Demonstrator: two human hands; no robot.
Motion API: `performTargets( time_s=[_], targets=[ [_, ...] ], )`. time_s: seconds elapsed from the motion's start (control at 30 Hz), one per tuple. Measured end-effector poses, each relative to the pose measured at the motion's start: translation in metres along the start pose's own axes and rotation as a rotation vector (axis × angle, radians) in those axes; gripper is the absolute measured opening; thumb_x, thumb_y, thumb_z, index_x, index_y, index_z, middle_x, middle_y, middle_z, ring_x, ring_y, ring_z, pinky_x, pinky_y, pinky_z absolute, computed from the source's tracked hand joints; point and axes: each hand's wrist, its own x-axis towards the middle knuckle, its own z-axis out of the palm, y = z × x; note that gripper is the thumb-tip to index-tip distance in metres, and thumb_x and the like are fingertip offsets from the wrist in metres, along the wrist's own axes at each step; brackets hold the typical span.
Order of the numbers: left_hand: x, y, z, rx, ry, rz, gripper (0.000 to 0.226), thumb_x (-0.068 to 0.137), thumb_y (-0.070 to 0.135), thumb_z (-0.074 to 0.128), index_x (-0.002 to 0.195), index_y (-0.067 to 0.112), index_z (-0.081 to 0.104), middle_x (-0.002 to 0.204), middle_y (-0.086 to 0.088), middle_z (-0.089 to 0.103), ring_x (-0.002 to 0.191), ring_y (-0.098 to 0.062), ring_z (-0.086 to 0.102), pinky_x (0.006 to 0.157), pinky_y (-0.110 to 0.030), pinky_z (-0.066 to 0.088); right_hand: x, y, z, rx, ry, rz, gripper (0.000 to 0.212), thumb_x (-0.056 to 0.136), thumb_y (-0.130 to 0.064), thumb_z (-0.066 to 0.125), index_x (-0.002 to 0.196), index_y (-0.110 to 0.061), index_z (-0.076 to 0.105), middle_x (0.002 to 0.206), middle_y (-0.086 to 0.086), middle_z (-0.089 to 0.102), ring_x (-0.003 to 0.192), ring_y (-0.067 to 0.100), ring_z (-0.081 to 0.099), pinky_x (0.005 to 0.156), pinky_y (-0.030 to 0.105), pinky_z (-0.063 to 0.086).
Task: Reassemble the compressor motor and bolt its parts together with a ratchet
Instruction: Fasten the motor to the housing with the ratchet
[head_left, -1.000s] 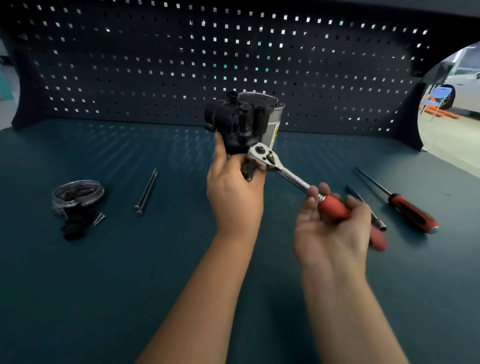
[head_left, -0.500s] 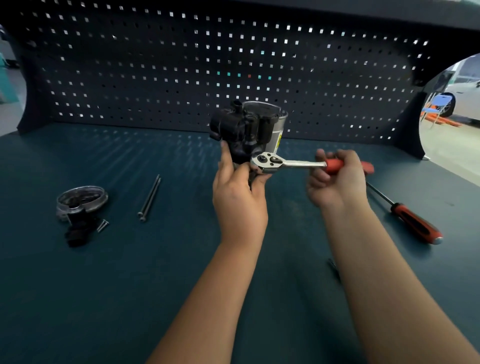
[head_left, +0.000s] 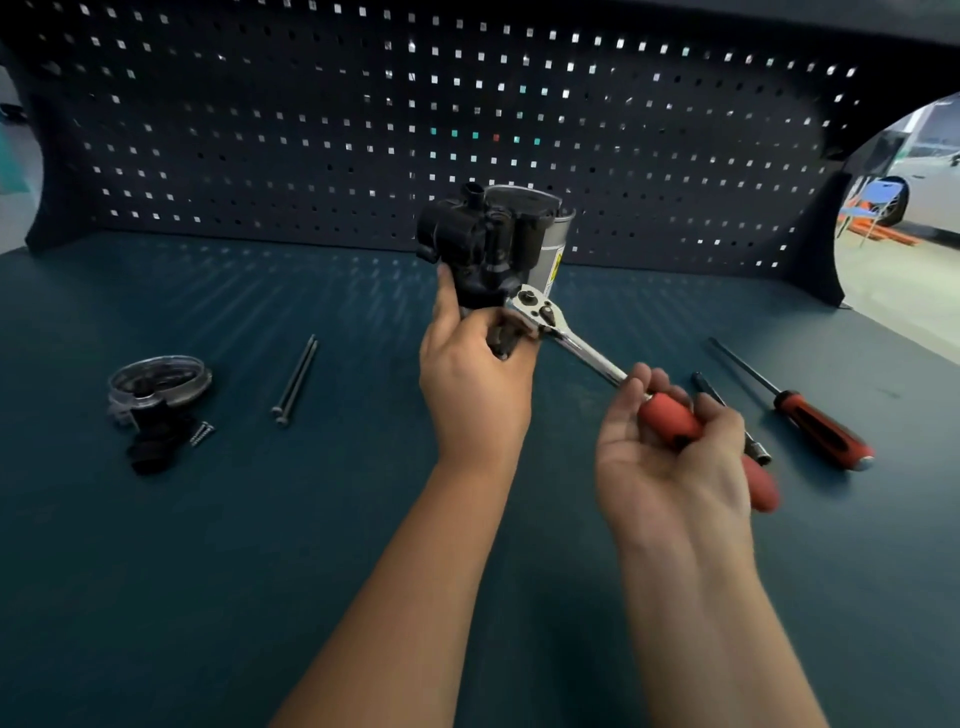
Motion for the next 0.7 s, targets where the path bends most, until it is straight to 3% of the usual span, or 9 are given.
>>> performTargets(
  time_s=[0.07,0.3,0.47,0.53,0.6,0.7],
  targets=[
    [0.000,-0.001,0.000,-0.006,-0.006,0.003,0.019,0.075,0.018,0.078,0.082,0.001,0.071,0.148,-0.008,0.038,0.110,-0.028,0.059,0.090,-0.039,0.047,-0.016,0.008,-0.002,0.054,0.008,-0.025,0.026,0.093,-0.014,0.051,0.069,-0.006,0.052,0.052,0.008,0.062,0.046,0.020,0.064,0.053,0.025,0.057],
    [0.000,-0.006,0.001,-0.020,-0.046,0.045,0.015,0.082,0.012,0.070,0.090,0.000,0.071,0.150,-0.008,0.035,0.107,-0.030,0.059,0.090,-0.042,0.047,-0.009,0.011,-0.002,0.038,0.002,-0.054,0.024,0.095,-0.021,0.054,0.076,-0.006,0.052,0.056,0.008,0.062,0.047,0.017,0.065,0.051,0.020,0.054],
    [0.003,-0.007,0.000,-0.021,-0.031,0.043,0.014,0.085,0.011,0.066,0.091,-0.002,0.069,0.150,-0.011,0.033,0.104,-0.034,0.060,0.087,-0.046,0.047,0.035,0.001,0.017,-0.249,-0.088,-0.026,0.029,0.096,-0.024,0.045,0.069,-0.015,0.045,0.052,-0.001,0.059,0.032,0.008,0.043,0.037,0.010,0.033],
    [0.002,-0.006,0.000,-0.021,-0.035,0.046,0.014,0.085,0.011,0.066,0.091,-0.002,0.069,0.151,-0.011,0.032,0.112,-0.033,0.057,0.091,-0.046,0.046,0.059,-0.006,0.032,-0.391,-0.124,0.026,0.028,0.095,-0.024,0.042,0.068,-0.018,0.042,0.050,-0.004,0.059,0.028,0.006,0.033,0.033,0.010,0.024],
    [0.001,-0.005,0.001,-0.023,-0.044,0.054,0.016,0.085,0.011,0.066,0.094,-0.002,0.069,0.152,-0.011,0.031,0.124,-0.029,0.051,0.099,-0.043,0.043,0.078,-0.010,0.046,-0.505,-0.174,0.111,0.027,0.094,-0.024,0.042,0.068,-0.019,0.043,0.051,-0.005,0.062,0.026,0.005,0.026,0.030,0.013,0.019],
    [0.001,-0.005,0.001,-0.020,-0.033,0.065,0.018,0.084,0.013,0.068,0.096,-0.001,0.069,0.151,-0.010,0.032,0.126,-0.025,0.049,0.103,-0.033,0.040,0.092,-0.010,0.054,-0.559,-0.215,0.166,0.026,0.094,-0.024,0.042,0.069,-0.018,0.043,0.046,-0.008,0.055,0.026,0.004,0.023,0.030,0.014,0.016]
  ],
)
